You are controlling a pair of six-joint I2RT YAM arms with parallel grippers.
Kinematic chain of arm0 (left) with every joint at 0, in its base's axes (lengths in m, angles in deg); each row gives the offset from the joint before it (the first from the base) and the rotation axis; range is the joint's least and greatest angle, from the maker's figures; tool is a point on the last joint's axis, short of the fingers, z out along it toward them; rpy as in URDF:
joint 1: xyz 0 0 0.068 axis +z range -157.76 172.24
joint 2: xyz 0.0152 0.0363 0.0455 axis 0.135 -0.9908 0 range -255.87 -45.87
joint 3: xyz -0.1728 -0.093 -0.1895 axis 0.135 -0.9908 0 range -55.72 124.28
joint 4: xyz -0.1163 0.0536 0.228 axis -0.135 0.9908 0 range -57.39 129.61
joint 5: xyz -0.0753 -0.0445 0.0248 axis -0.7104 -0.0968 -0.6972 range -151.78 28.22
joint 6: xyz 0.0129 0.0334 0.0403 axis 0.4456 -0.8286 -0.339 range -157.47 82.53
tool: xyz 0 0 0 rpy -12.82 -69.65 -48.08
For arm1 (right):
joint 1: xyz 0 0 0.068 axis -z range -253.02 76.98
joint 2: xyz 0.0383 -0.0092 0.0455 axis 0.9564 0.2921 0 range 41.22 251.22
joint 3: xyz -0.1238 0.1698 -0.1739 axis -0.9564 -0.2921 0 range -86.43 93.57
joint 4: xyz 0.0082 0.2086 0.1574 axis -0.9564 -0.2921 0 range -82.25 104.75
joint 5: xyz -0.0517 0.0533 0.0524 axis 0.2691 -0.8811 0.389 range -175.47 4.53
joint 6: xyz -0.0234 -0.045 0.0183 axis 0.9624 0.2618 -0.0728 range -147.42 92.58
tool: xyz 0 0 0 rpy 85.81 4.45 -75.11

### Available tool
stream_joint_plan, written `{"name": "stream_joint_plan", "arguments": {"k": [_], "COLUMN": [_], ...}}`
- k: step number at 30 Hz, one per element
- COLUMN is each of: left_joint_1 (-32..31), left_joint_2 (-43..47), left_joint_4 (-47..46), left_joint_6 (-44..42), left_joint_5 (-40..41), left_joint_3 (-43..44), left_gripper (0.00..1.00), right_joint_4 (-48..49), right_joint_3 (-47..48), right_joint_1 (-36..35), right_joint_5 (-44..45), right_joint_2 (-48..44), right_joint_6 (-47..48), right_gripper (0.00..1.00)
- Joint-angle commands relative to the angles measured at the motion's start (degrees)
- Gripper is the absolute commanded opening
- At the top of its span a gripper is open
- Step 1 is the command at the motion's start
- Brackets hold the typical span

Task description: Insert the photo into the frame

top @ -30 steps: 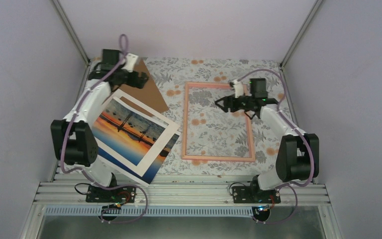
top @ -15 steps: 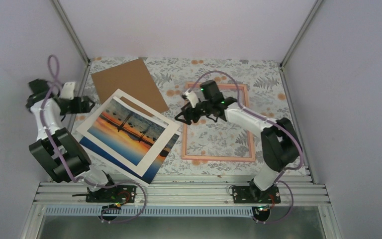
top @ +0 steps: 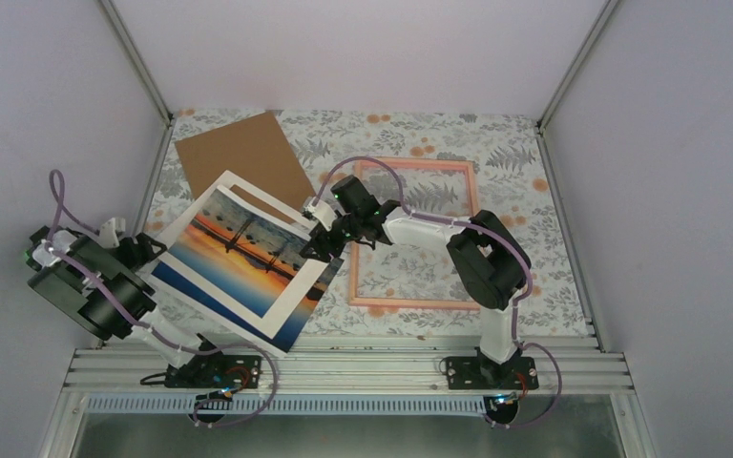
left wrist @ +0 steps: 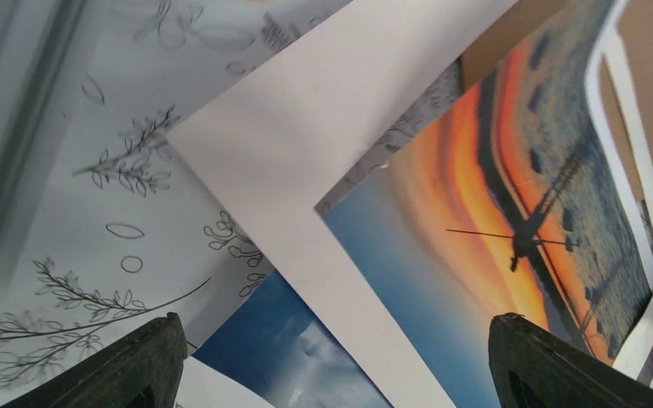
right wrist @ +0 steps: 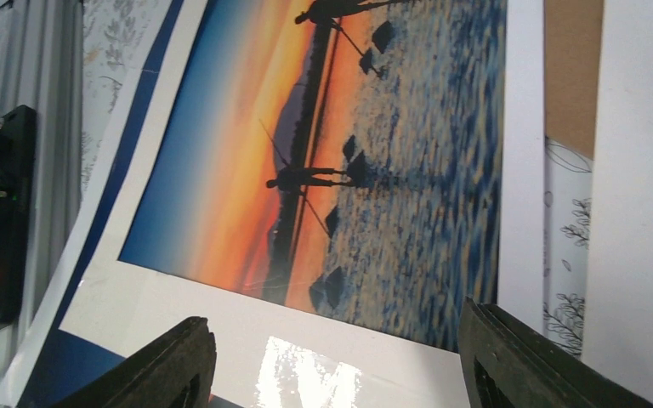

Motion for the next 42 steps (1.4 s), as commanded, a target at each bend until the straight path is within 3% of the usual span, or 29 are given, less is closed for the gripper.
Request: {"name": "stream_joint_plan", "arguments": {"k": [1,9,14,20,28,32,37,42], "left_joint_1": [-0.11,-6.17,-10.64,-13.48,-22.99,-28.34,-35.48,-45.01], "left_joint_2": [-3.23,-10.08,-11.63,-8.71,-4.75,-1.56,0.24,0.23], "left_joint_4": [-8.81,-13.74,-17.40,-22.29,-24.70,-24.03,-18.76,-11.44], "left_joint_6": [6.44,12.89,17.33,20.80,23.31,23.51,23.03,20.00], "left_joint_5": [1.17,-3.73,-10.73,-13.66,-12.41,-9.89,-10.56,-12.89], "left_joint_3": [-3.17,-0.90,0.40,0.65,7.56,14.66,28.52,41.56], "left_gripper": [0.89,0.84,0.75,0.51,0.03,0.02,0.02,0.02], "right_joint_4": [1.91,1.07,0.93,0.95,-1.06,-0.97,7.77,3.59], "right_joint_3": [1.93,3.31,4.12,4.62,6.65,6.91,0.62,1.80], "right_joint_1": [0.13,0.55,1.06,1.73,5.89,9.92,15.91,23.35], "right_joint_5": [1.93,2.01,2.28,1.71,0.05,-1.45,-1.98,-5.42], "right_joint_2": [0.66,3.07,4.29,5.36,4.04,1.12,-8.89,-12.79], "right_joint_6": [1.60,1.86,1.88,1.33,-0.15,-3.01,-9.09,-11.13], "right_gripper": [0.70,0.69,0.67,0.66,0.66,0.66,0.72,0.81]}}
